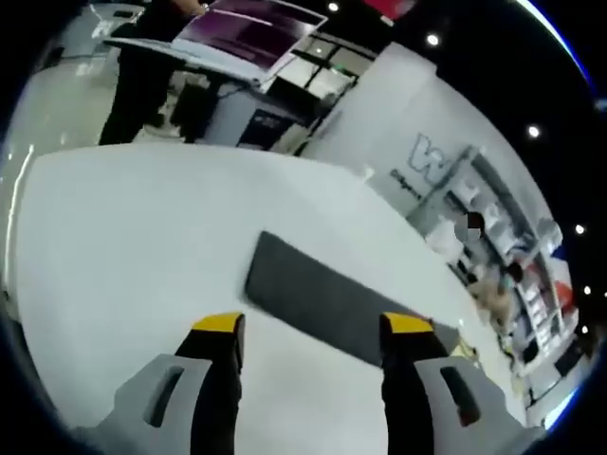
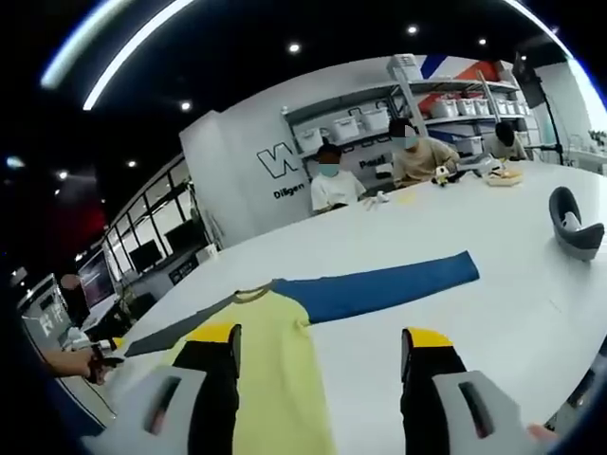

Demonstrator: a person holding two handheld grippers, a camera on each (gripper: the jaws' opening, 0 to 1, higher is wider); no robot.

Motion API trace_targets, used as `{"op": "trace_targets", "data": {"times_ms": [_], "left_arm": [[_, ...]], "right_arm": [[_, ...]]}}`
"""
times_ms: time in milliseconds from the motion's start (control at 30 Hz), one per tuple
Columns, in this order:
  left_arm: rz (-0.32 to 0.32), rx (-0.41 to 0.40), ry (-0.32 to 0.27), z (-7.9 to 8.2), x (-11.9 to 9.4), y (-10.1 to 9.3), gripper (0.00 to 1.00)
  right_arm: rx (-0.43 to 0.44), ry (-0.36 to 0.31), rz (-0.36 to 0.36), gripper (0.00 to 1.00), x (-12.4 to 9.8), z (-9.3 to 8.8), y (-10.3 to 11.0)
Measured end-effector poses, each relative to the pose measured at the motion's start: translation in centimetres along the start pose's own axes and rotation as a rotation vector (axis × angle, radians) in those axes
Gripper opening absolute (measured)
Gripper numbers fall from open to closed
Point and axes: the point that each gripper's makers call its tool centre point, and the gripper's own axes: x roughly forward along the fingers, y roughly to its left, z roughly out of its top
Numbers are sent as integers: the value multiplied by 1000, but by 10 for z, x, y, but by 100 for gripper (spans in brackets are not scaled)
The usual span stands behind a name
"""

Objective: Fold the garment on the visible template until the final outline fits inside the template.

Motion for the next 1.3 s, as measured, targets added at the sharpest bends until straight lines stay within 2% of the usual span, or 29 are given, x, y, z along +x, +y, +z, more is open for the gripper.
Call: {"op": "trace_targets", "data": {"times_ms": [67, 133, 200, 233, 267, 333, 433, 467, 567, 633, 733, 867, 933, 1000, 1033, 1100, 1167, 1200, 1233, 1267, 1300], "left_arm": [[25, 9, 3, 1, 5, 3, 55], [84, -12, -5, 3, 14, 15, 55], [97, -22, -8, 2, 11, 19, 54], [138, -40, 8, -1, 12, 27, 54], [164, -55, 12, -2, 18, 37, 53], [180, -56, 27, -6, 13, 38, 53], [179, -33, 62, -17, 19, 42, 53], [163, -51, 47, -14, 20, 41, 53], [154, -48, 44, -14, 19, 38, 56], [147, -38, 41, -13, 19, 37, 58], [106, -58, 33, -14, 22, 40, 60], [79, -28, 28, -12, 27, 44, 61], [50, -6, 18, -9, 28, 42, 59], [49, -6, 16, -9, 27, 43, 58], [39, 0, 13, -8, 30, 49, 59], [31, -2, 23, -8, 30, 49, 59], [21, -2, 31, -8, 28, 49, 58], [-5, -11, -30, 3, 19, 49, 58], [-8, -45, -34, 7, 10, 48, 56], [-13, -78, -36, 7, -2, 46, 55], [-18, -115, -47, 8, -10, 45, 53]], "right_arm": [[-40, 7, -14, 66, 12, 2, -5], [-102, 0, -37, 65, 28, 7, -8], [-114, -9, -41, 65, 31, 9, -9], [-115, -16, -60, 65, 39, 12, -14], [-110, 0, -95, 65, 48, 9, -24], [-108, -1, -118, 65, 59, 10, -32], [-144, 75, -128, 64, 63, -5, -40], [-148, 85, -123, 64, 73, -10, -45], [-175, 80, -112, 64, 71, -8, -45], [-235, 91, -95, 64, 73, -10, -47], [-241, 71, -56, 64, 76, -7, -53], [-251, 71, -41, 64, 76, -6, -60], [-256, 76, -36, 64, 76, -3, -67], [-257, 79, -34, 64, 76, -1, -70], [-260, 81, -27, 64, 77, 0, -73], [-260, 87, -26, 63, 76, 1, -73], [-237, 130, -43, 63, 74, -1, -78], [-136, 107, -9, 63, 70, 7, -66], [-99, 31, 4, 63, 69, 19, -66], [-111, 4, 8, 63, 65, 25, -66], [-118, 4, 13, 63, 52, 29, -62]]}}
